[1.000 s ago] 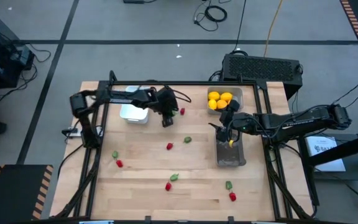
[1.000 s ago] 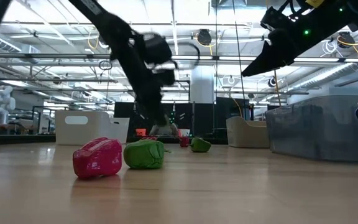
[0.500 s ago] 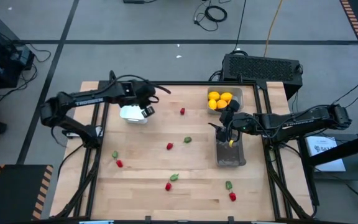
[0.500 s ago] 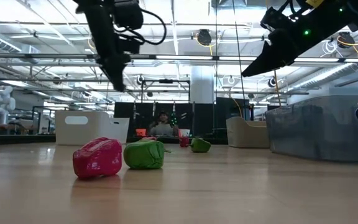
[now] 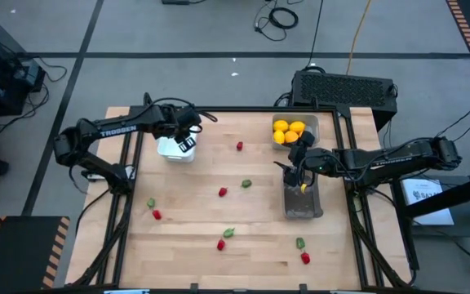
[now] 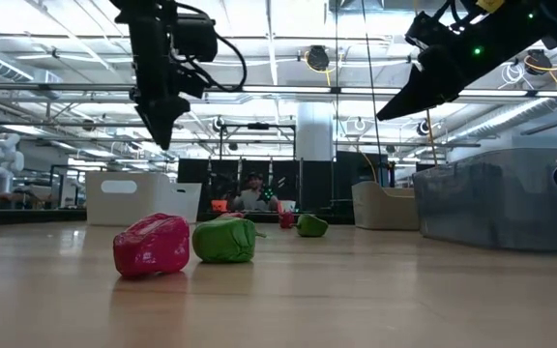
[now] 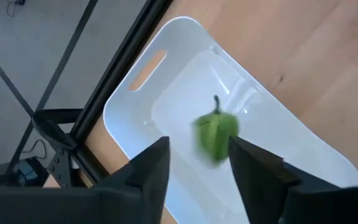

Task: Sort produce into baskets
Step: Put the green chili pepper into the white bin

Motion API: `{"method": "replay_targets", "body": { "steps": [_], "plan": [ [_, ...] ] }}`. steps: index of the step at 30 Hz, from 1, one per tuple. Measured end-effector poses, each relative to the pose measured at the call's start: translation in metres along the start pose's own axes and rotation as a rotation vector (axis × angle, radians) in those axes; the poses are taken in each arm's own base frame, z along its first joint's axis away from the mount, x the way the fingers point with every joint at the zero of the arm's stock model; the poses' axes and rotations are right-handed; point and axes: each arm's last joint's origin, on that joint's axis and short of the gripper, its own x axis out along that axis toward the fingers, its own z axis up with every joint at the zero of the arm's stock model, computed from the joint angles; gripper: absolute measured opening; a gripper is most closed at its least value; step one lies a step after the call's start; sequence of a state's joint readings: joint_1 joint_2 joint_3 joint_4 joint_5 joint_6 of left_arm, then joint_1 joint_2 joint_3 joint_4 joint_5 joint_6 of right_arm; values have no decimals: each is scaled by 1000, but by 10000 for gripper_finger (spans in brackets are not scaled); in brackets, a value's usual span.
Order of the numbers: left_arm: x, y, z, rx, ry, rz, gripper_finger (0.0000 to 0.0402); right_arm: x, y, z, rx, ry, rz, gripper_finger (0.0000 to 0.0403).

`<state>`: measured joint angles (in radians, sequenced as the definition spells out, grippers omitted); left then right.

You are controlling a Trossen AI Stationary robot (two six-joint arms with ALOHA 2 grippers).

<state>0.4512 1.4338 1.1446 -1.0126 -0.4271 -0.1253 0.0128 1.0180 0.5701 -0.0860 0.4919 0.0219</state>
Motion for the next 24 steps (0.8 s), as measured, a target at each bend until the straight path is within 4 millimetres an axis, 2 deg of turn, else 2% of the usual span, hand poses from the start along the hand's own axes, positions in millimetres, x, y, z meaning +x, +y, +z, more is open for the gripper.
{"method": "replay_targets", "body": {
  "steps": [5, 8, 16, 24],
  "plan": [
    [0, 0, 0, 7, 3, 0, 226, 0, 0, 0, 0, 0, 0, 313],
    [-2, -3, -4, 28, 33, -50, 242, 0, 0, 0, 0, 0, 0, 313],
    [-16, -28, -24, -73, 246, -357, 247, 0, 0, 0, 13, -4, 1, 313],
    [-35, -57, -44, -111, 354, -340, 247, 0, 0, 1, 2, -5, 1, 313]
  ]
}}
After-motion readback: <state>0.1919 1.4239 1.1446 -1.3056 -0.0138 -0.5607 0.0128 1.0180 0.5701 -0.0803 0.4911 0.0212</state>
